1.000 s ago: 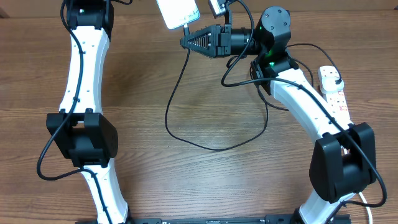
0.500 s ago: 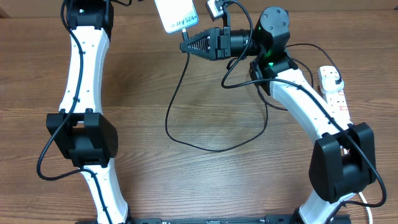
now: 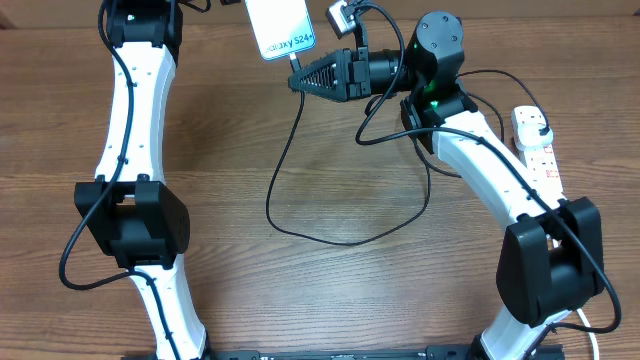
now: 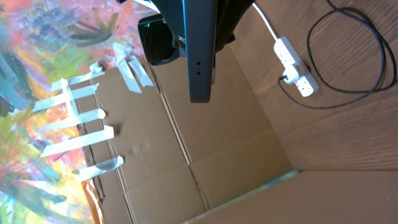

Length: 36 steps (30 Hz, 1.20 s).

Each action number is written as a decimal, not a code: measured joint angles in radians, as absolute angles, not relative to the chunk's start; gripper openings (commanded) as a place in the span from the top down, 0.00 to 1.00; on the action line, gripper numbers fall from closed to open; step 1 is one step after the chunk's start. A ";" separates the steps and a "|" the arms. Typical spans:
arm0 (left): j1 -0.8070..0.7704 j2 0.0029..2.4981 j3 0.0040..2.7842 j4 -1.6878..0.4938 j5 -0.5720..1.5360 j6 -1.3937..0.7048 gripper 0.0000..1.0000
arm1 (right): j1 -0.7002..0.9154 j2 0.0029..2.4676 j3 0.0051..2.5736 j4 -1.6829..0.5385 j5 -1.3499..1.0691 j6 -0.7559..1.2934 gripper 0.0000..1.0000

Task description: Plug charger to phone and switch on socket

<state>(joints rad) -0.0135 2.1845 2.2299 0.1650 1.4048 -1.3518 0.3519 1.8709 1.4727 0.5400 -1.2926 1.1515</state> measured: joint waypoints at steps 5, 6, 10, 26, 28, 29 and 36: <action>-0.014 2.185 2.230 0.165 1.417 -1.350 0.94 | 0.355 1.871 1.473 0.536 -1.299 1.152 0.96; -0.014 2.185 2.230 0.165 1.417 -1.350 0.95 | 0.355 1.871 1.473 0.536 -1.300 1.151 0.96; -0.014 2.185 2.230 0.165 1.415 -1.350 0.95 | 0.355 1.871 1.473 0.536 -1.299 1.151 0.96; -0.014 2.185 2.230 0.164 1.367 -1.350 0.96 | 0.353 1.871 1.473 0.530 -1.263 1.152 0.96; -0.014 2.185 2.230 0.164 1.363 -1.350 0.95 | 0.353 1.871 1.473 0.531 -1.260 1.152 0.96; -0.014 2.185 2.230 0.164 1.362 -1.350 0.96 | 0.353 1.871 1.473 0.531 -1.258 1.151 0.96; -0.014 2.185 2.230 0.164 1.362 -1.350 0.94 | 0.353 1.871 1.473 0.530 -1.257 1.151 0.96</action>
<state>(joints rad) -0.0139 2.1845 2.2299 0.1642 1.3621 -1.3502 0.3531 1.8709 1.4727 0.5301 -1.2572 1.1515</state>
